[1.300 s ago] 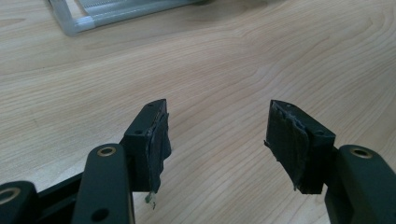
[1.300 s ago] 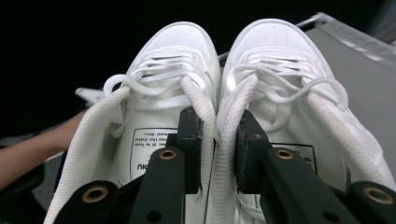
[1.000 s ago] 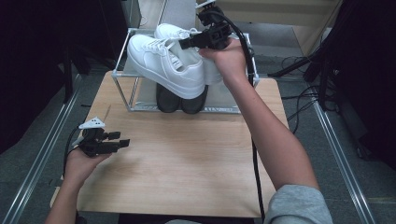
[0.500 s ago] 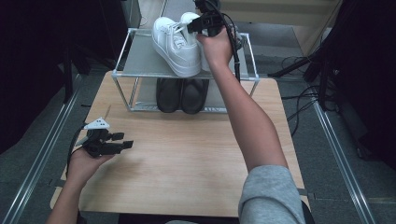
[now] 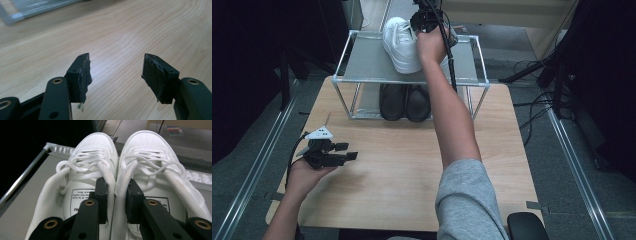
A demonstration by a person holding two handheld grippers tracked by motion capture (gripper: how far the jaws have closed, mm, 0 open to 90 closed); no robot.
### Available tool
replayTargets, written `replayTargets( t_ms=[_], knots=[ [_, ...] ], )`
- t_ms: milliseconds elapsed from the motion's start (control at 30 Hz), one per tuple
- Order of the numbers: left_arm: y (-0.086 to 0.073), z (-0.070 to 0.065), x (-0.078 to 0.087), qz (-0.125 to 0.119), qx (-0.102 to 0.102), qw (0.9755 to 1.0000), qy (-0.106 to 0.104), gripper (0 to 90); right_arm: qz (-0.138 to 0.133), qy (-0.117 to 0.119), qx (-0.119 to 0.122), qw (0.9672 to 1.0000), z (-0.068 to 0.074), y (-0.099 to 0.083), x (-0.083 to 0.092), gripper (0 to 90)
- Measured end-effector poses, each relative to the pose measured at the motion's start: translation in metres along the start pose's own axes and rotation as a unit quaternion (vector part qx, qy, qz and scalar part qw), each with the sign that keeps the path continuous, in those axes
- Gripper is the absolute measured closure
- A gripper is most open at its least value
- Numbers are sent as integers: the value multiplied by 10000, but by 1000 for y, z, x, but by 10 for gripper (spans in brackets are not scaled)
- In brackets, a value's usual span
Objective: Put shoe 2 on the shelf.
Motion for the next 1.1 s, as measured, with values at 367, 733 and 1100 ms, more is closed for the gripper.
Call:
replayTargets(
  t_ms=[367,733,1100],
  knots=[
    [1,-2,-2,19,-40,10000,-23,396,241,-213,-80,9995,8,-2,-4,760],
    [2,-2,-4,3,-75,10000,-4,396,568,-88,5,9983,30,-12,-6,743],
    [2,-3,-5,63,-106,9999,-37,396,543,139,-160,9983,31,-23,-10,727]
  ],
)
Point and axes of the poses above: each handheld gripper's, and its own axes: x roughly backward along the jaws, y roughly out of its top, z roughly to its left, the point moved 7 cm from there along -x, roughly forward along the jaws, and after that the axes turned 9 degrees about -x, right-handed, at the moved point
